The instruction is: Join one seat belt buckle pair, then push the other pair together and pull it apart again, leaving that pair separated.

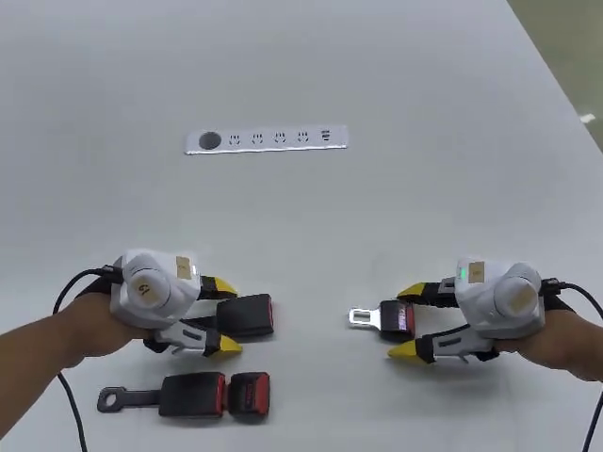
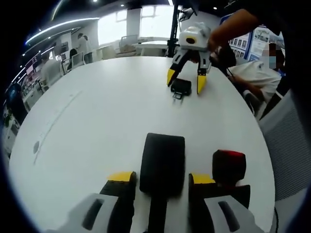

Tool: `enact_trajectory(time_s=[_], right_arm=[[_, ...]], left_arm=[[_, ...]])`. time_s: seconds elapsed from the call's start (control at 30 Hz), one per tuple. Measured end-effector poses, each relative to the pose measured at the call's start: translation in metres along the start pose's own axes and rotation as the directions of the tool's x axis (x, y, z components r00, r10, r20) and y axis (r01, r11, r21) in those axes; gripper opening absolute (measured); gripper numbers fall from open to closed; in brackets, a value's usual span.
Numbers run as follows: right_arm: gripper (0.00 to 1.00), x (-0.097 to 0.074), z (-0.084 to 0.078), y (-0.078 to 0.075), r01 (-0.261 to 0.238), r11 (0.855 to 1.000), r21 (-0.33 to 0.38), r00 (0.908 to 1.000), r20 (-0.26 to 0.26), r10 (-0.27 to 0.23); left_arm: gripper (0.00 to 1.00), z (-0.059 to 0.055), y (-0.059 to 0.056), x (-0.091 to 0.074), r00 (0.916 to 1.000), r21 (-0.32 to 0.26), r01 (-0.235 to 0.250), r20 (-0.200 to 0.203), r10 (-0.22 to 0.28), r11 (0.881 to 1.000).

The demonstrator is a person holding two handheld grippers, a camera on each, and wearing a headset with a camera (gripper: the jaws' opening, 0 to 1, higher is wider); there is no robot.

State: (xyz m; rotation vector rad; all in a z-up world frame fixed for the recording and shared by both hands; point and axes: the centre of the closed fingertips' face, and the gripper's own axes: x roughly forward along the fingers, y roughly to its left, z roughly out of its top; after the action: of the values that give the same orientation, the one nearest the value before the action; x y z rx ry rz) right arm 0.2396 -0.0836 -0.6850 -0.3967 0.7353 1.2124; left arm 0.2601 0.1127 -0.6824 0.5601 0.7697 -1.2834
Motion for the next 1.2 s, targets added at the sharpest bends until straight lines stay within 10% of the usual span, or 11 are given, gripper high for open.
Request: enact_trajectory(time_s=[1.2], right_arm=[[0.33,0.011,0.012,-0.006,-0.012,0.999,-0.051,0.9995,0.029,0.013]], left_arm=[[0.33,-0.009,0.002,0.001,0.9945,0.107,0.081,-0.075,-0.074,0.991]])
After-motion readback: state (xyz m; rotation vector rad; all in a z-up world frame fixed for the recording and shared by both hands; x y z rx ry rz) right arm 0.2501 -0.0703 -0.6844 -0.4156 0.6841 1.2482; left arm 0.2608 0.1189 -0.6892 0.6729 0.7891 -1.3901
